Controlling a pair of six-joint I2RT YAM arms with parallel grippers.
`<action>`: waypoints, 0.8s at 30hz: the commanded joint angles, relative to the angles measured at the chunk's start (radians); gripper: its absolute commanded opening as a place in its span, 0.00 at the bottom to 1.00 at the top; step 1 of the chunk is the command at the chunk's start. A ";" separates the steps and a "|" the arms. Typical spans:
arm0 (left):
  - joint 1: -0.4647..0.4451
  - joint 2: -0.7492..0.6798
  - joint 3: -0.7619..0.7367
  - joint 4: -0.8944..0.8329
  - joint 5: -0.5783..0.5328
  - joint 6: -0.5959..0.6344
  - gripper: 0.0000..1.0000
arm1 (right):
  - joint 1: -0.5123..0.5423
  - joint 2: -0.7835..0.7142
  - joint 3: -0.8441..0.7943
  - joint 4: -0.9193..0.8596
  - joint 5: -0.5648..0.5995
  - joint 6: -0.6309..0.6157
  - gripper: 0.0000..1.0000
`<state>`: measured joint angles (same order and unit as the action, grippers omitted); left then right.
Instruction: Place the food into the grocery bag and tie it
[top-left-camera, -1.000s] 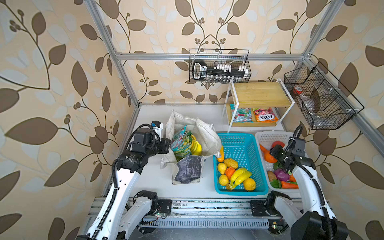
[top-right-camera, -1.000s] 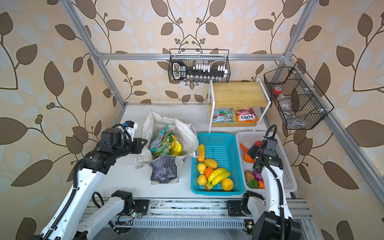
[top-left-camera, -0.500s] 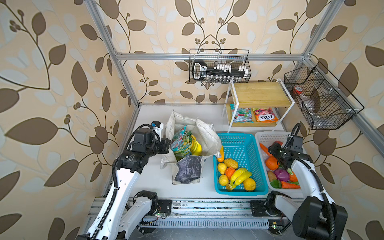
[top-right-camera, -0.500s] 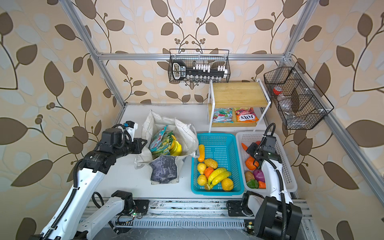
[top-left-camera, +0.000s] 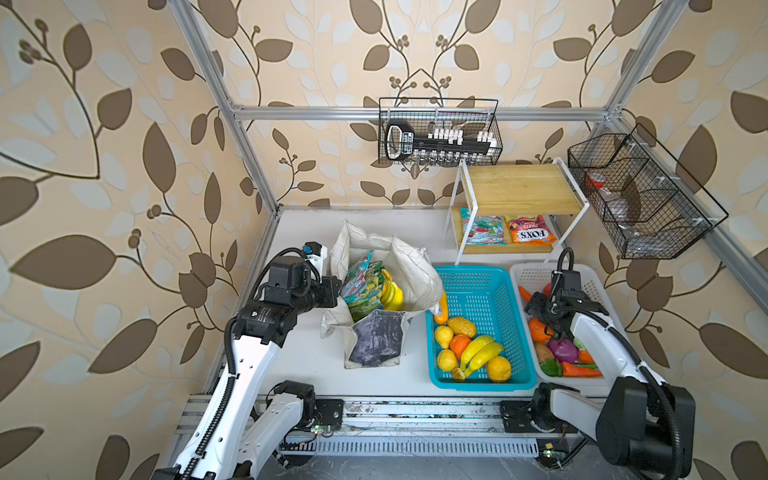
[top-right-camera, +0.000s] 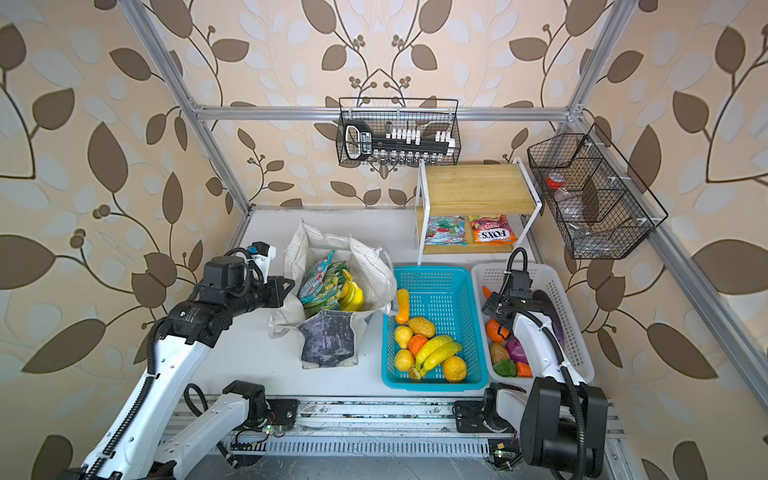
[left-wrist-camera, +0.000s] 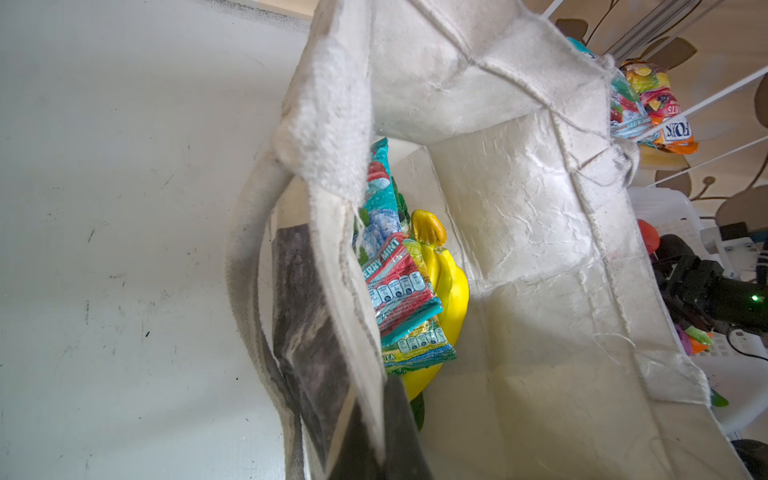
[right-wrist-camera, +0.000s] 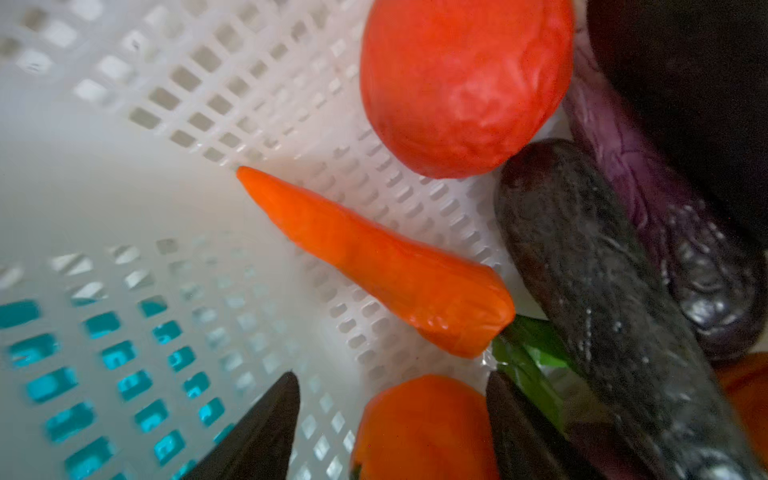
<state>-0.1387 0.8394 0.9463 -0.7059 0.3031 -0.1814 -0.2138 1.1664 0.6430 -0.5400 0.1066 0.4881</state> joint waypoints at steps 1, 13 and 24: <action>-0.012 -0.011 0.017 0.000 0.014 0.023 0.00 | -0.011 0.010 -0.036 0.007 -0.048 0.007 0.68; -0.013 -0.017 0.017 0.000 0.007 0.025 0.00 | -0.073 0.016 -0.102 0.085 -0.168 -0.009 0.59; -0.013 -0.011 0.017 -0.004 -0.009 0.026 0.00 | -0.108 -0.116 -0.051 0.047 -0.262 0.000 0.43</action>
<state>-0.1387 0.8349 0.9463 -0.7067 0.3016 -0.1814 -0.3199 1.0756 0.5686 -0.4778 -0.0719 0.4828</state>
